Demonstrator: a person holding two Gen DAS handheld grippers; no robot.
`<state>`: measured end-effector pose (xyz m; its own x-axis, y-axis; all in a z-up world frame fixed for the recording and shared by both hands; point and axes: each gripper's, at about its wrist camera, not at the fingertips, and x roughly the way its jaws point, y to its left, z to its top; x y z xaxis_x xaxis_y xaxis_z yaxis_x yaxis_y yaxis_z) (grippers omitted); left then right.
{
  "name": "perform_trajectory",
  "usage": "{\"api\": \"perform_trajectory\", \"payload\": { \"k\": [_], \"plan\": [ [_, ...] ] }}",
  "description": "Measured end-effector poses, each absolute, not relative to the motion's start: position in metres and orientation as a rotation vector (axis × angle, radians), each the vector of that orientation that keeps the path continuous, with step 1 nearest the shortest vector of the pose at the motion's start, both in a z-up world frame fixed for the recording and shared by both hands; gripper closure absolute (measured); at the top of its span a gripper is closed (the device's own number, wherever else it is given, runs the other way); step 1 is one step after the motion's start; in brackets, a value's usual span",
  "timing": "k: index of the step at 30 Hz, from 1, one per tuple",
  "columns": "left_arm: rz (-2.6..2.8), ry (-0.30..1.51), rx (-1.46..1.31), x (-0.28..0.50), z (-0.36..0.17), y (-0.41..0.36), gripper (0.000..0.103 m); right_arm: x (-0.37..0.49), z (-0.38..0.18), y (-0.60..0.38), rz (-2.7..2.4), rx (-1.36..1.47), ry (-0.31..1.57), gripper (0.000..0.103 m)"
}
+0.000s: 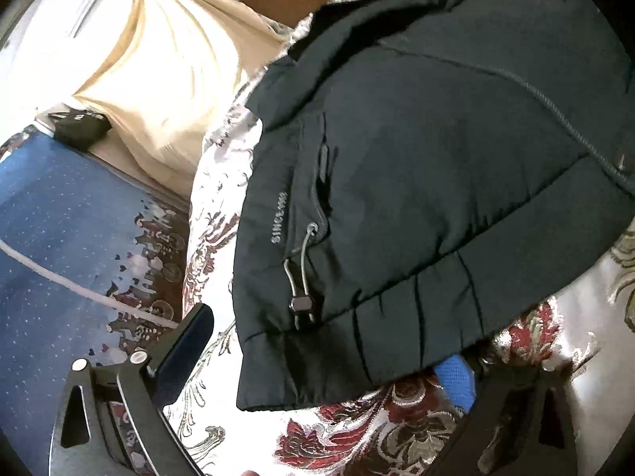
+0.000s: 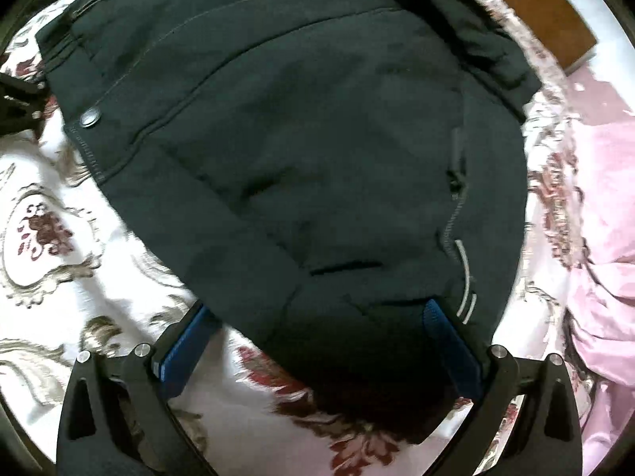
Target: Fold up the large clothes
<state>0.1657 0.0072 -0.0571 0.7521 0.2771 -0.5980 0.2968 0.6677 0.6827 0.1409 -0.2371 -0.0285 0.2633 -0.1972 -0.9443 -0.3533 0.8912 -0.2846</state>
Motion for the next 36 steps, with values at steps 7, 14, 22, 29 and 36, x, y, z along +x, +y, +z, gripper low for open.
{"api": "perform_trajectory", "payload": {
  "k": [7,14,22,29,36],
  "plan": [
    [-0.068,0.663,0.851,0.149,-0.049,0.002,0.037,0.111,-0.015,-0.229,0.039,-0.514,1.033,0.019],
    [-0.142,0.640,0.848,0.143,-0.048,-0.003,0.071,0.093,-0.014,-0.225,0.072,-0.471,0.951,0.050],
    [-0.237,0.709,0.715,0.153,-0.037,0.009,0.088,0.099,-0.013,-0.254,0.089,-0.304,0.934,0.081],
    [-0.245,0.664,0.597,0.146,-0.014,0.018,0.094,0.100,-0.005,-0.280,0.089,-0.148,0.868,0.091],
    [-0.260,0.644,0.521,0.124,0.009,0.023,0.096,0.083,0.013,-0.286,0.069,-0.112,0.791,0.093]
  ]
}}
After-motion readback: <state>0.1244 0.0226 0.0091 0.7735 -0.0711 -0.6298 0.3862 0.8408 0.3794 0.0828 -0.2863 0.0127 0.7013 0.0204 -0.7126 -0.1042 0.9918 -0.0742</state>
